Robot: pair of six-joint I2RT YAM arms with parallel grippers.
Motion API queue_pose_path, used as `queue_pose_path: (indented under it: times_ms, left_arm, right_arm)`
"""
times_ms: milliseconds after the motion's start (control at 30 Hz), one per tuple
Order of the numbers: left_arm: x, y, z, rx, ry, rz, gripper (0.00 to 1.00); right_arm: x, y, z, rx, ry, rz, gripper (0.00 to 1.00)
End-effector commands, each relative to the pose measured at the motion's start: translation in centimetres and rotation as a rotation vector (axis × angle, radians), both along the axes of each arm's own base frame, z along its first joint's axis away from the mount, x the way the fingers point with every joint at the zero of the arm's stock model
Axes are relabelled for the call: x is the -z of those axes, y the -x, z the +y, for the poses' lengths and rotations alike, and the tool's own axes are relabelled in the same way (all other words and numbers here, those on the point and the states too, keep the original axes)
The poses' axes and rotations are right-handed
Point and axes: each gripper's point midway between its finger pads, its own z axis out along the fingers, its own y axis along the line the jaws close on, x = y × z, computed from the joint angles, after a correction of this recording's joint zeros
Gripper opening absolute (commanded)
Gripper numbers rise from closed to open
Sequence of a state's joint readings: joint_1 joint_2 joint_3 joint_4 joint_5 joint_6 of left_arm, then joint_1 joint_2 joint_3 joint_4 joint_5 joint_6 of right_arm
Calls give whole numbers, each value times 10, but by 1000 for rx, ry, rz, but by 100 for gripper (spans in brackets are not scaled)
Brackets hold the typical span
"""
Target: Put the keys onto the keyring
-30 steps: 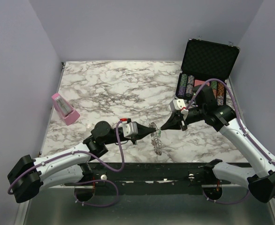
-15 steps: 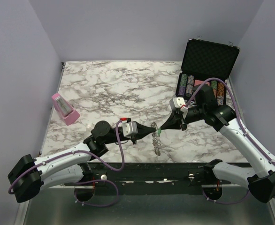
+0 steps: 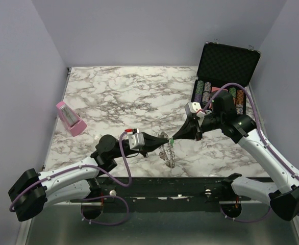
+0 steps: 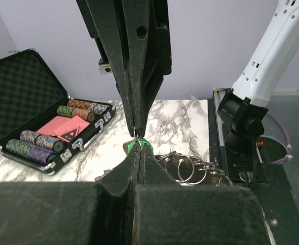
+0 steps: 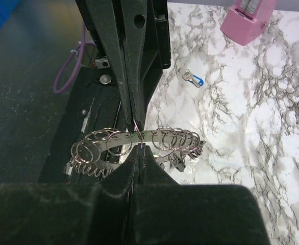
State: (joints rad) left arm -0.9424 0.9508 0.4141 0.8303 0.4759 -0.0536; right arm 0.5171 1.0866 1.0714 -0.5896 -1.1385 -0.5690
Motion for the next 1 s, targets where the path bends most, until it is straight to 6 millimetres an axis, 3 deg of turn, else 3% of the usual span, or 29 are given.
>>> queue_pose_path:
  times_ms: [0,467,967]
  left_arm:
    - [-24,4,7,-2,93,-38,0]
    - [-28,5,11,20,126,-5,0]
    - [-40,7,22,6,201,-14,0]
  right_arm:
    - [-8,8,5,-57,-50,1,0]
    - [-12,18,5,-134,-97,-33,0]
    - [-20,15,11,-113,-129,71,0]
